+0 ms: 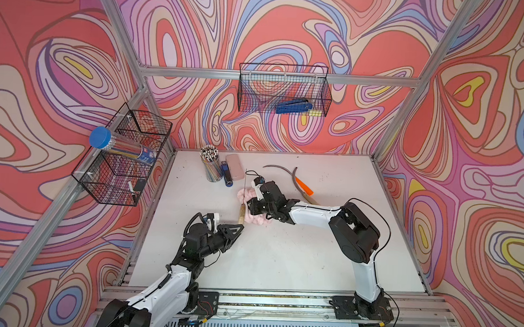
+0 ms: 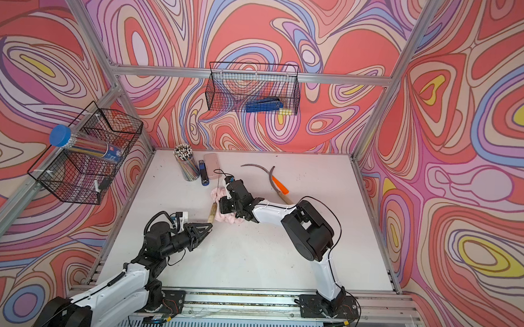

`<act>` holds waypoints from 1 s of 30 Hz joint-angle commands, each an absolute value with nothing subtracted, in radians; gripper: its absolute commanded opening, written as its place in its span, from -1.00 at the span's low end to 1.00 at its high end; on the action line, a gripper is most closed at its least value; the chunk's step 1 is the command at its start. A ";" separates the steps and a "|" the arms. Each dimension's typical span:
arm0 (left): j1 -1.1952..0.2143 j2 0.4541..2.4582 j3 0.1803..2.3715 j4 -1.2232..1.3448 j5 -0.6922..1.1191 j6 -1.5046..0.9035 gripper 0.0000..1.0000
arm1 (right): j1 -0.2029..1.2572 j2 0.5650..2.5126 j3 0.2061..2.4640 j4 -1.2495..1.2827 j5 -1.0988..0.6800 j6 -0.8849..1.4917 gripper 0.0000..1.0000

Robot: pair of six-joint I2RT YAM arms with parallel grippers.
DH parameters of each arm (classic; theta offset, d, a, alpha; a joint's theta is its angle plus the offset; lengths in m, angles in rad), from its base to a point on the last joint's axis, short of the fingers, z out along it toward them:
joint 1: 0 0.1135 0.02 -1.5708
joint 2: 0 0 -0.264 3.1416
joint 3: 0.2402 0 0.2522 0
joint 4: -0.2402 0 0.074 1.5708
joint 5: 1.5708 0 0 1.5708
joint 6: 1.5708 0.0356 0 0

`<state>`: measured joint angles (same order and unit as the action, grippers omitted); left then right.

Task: Wipe small sickles with rags
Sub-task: Wipe the small sickle.

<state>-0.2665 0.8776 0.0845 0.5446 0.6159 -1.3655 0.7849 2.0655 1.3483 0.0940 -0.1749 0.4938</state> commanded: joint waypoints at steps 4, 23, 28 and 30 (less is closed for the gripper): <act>-0.263 0.860 0.092 0.549 0.630 -1.369 -1.00 | 0.721 2.099 1.454 0.094 -0.184 0.517 -1.00; -0.263 0.868 0.093 0.555 0.630 -1.368 -1.00 | 0.652 2.173 1.832 -0.133 -0.154 0.418 -1.00; -0.262 0.868 0.092 0.553 0.628 -1.368 -1.00 | 0.652 2.163 1.725 -0.064 -0.175 0.433 -1.00; -0.263 0.868 0.092 0.553 0.629 -1.368 -1.00 | 0.652 2.158 1.668 -0.027 -0.198 0.453 -1.00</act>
